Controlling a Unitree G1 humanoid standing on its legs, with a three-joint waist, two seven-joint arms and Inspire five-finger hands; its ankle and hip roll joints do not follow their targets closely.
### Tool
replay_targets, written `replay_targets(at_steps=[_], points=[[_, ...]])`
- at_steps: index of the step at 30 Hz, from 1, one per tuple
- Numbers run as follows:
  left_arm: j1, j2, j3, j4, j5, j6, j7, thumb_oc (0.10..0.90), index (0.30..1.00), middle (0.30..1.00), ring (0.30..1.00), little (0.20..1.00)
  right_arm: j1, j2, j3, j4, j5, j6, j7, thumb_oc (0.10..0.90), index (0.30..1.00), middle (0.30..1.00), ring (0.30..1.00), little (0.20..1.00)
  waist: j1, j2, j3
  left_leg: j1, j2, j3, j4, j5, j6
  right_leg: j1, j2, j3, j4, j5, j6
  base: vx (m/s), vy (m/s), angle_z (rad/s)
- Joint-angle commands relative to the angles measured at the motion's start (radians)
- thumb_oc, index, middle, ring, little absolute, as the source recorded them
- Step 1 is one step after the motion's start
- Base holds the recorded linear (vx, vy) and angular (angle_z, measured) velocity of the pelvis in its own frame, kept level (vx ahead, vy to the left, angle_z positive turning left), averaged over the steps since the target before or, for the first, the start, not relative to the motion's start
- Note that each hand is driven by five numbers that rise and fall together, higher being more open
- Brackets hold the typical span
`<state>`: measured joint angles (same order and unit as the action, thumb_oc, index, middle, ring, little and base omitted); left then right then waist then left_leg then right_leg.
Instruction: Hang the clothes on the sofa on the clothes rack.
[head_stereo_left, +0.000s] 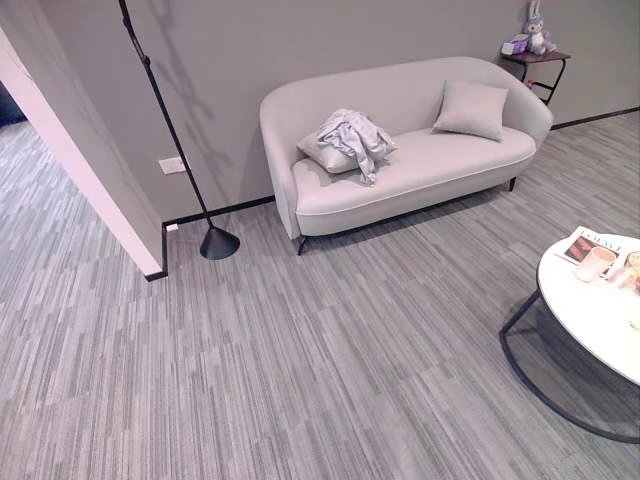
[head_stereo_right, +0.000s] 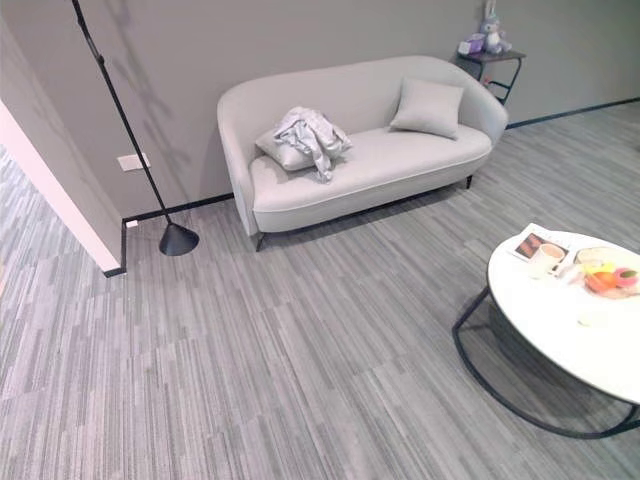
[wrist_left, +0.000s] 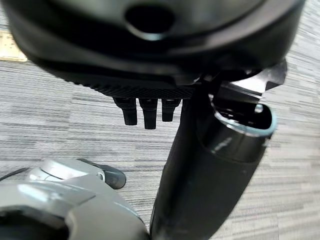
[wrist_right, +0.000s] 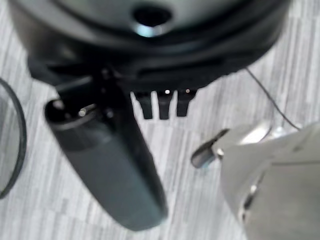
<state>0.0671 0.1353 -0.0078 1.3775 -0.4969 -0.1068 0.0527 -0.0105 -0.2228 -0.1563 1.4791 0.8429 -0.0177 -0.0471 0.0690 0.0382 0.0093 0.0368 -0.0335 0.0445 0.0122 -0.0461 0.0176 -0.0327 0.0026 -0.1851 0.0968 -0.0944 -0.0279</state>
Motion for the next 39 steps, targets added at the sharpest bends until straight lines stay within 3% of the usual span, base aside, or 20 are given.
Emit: replay_targets(at_steps=[1,6,8,14,21,33,35,36,39], points=[[-0.038,-0.007,0.017,0.07,-0.001,-0.028,-0.009,0.8,0.9,0.9,0.9,0.9,-0.056,0.013,0.019,0.053,-0.015,-0.018,0.011,0.8,0.9,0.9,0.9,0.9,0.002,-0.048,-0.028,0.015,-0.005,-0.041,-0.099,0.042,-0.032,0.107,-0.071,0.02,-0.184,0.093,0.122,0.0,0.0,0.0],[-0.052,-0.013,-0.033,0.072,0.069,-0.023,-0.002,0.8,0.9,0.9,0.9,0.9,-0.068,0.023,0.053,0.043,-0.044,-0.019,0.008,0.8,0.9,0.9,0.9,0.9,0.001,-0.054,-0.03,0.024,-0.001,-0.034,-0.099,0.035,-0.032,0.112,-0.068,0.027,-0.184,0.09,0.12,0.02,-0.006,-0.01],[-0.072,-0.016,-0.143,0.048,0.19,-0.022,-0.025,0.8,0.9,0.9,0.9,0.9,-0.076,0.026,0.091,0.039,-0.088,-0.012,0.01,0.8,0.9,0.9,0.9,0.9,-0.009,-0.049,-0.031,0.037,0.002,-0.03,-0.099,0.027,-0.031,0.122,-0.065,0.033,-0.184,0.088,0.118,0.04,-0.019,-0.01],[-0.096,-0.03,-0.257,0.02,0.308,-0.021,-0.04,0.8,0.9,0.9,0.9,0.9,-0.101,0.021,0.138,0.031,-0.165,-0.004,0.015,0.8,0.9,0.9,0.9,0.9,-0.01,-0.036,-0.028,0.052,0.002,-0.032,-0.099,0.02,-0.028,0.136,-0.064,0.031,-0.184,0.082,0.117,0.01,-0.008,-0.04],[-0.095,-0.021,-0.259,0.047,0.366,-0.012,-0.023,0.8,0.9,0.9,0.9,0.9,-0.097,0.024,0.19,0.005,-0.25,-0.008,0.031,0.8,0.9,0.9,0.9,0.9,-0.004,-0.03,-0.025,0.06,-0.001,-0.043,-0.099,0.02,-0.025,0.147,-0.068,0.019,-0.181,0.078,0.114,0.0,0.0,0.0],[-0.101,-0.026,-0.291,0.043,0.385,-0.015,-0.021,0.8,0.9,0.9,0.9,0.9,-0.098,0.016,0.191,0.011,-0.262,-0.004,0.039,0.8,0.9,0.9,0.9,0.9,-0.007,-0.029,-0.015,0.054,-0.01,-0.049,-0.099,0.015,-0.013,0.135,-0.078,0.012,-0.153,0.071,0.119,0.0,0.026,0.0],[-0.106,-0.025,-0.295,0.04,0.379,-0.016,-0.023,0.8,0.9,0.9,0.9,0.9,-0.105,0.015,0.194,0.007,-0.262,-0.003,0.04,0.8,0.9,0.9,0.9,0.9,-0.005,-0.027,-0.006,0.053,-0.01,-0.052,-0.099,0.013,-0.006,0.112,-0.082,0.006,-0.105,0.059,0.119,-0.04,0.051,0.01],[-0.113,-0.019,-0.298,0.035,0.374,-0.018,-0.02,0.8,0.9,0.9,0.9,0.9,-0.118,0.018,0.2,0.0,-0.27,-0.006,0.042,0.8,0.9,0.9,0.9,0.9,-0.001,-0.023,0.013,0.047,-0.006,-0.05,-0.099,0.013,0.005,0.066,-0.088,-0.005,-0.018,0.041,0.123,-0.09,0.071,-0.01],[-0.126,-0.011,-0.292,0.032,0.368,-0.015,-0.017,0.8,0.9,0.9,0.9,0.9,-0.144,0.032,0.211,-0.014,-0.273,-0.004,0.048,0.8,0.9,0.9,0.9,0.9,0.008,-0.014,0.052,0.052,-0.001,-0.033,-0.099,0.007,0.023,-0.049,-0.128,-0.05,0.207,0.055,0.176,-0.06,0.078,-0.17]])
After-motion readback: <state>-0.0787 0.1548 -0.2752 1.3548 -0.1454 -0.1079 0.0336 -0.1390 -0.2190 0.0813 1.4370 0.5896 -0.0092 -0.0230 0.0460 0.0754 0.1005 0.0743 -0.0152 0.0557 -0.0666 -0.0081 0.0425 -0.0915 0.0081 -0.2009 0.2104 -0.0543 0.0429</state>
